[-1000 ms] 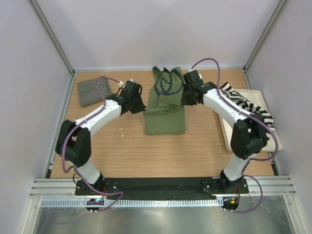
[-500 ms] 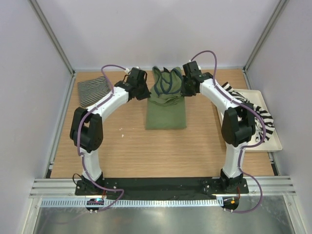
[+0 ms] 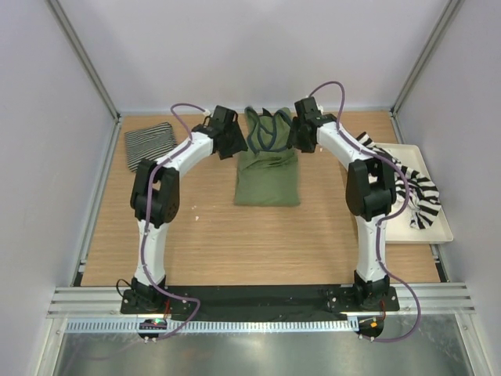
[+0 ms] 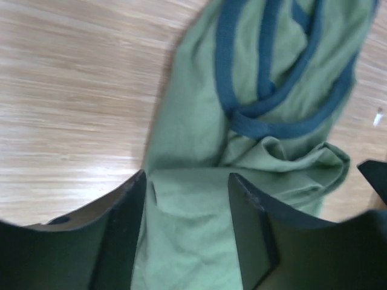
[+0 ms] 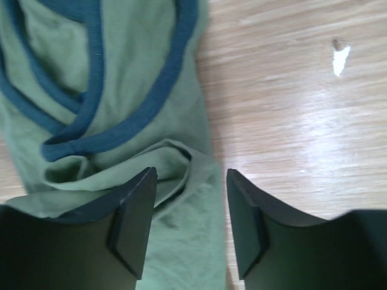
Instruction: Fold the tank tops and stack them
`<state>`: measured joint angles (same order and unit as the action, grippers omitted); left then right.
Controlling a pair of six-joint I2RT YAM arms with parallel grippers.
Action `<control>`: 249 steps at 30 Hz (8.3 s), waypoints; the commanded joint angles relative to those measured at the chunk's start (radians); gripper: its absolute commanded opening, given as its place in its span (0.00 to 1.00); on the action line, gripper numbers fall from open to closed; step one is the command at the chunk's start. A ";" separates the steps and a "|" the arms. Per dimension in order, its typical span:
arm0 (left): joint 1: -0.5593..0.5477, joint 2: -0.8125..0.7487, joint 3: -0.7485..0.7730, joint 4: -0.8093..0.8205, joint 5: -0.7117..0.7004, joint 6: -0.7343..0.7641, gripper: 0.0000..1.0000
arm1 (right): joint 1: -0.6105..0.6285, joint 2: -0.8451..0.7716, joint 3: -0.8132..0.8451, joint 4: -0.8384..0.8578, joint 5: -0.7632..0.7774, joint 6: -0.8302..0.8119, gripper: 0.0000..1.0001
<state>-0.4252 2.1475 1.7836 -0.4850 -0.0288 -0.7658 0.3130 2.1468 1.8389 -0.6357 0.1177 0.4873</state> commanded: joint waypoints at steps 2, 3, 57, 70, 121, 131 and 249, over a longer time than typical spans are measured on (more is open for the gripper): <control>0.040 -0.043 -0.042 0.038 0.026 0.019 0.64 | -0.011 -0.102 -0.064 0.117 0.046 0.007 0.62; 0.040 -0.108 -0.077 0.061 0.024 0.020 0.65 | -0.011 -0.176 -0.146 0.143 0.049 0.007 0.64; -0.127 -0.725 -1.075 0.310 0.178 -0.102 0.00 | 0.015 -0.684 -1.029 0.165 -0.434 -0.044 0.10; -0.257 -0.982 -1.360 0.273 0.090 -0.233 0.00 | 0.112 -0.987 -1.142 0.345 -0.518 0.079 0.26; -0.265 -1.002 -1.385 0.266 0.076 -0.194 0.00 | 0.198 -0.556 -0.832 0.532 -0.303 0.103 0.51; -0.271 -1.038 -1.363 0.238 0.076 -0.188 0.00 | 0.276 -0.958 -1.194 0.300 -0.309 0.137 0.69; -0.371 -1.061 -1.457 0.247 0.124 -0.210 0.00 | 0.210 0.142 0.156 0.423 -0.227 0.183 0.65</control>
<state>-0.7910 1.0737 0.3206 -0.1535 0.1299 -0.9920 0.5159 2.4252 2.0377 -0.2153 -0.1444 0.7227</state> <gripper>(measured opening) 0.002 0.653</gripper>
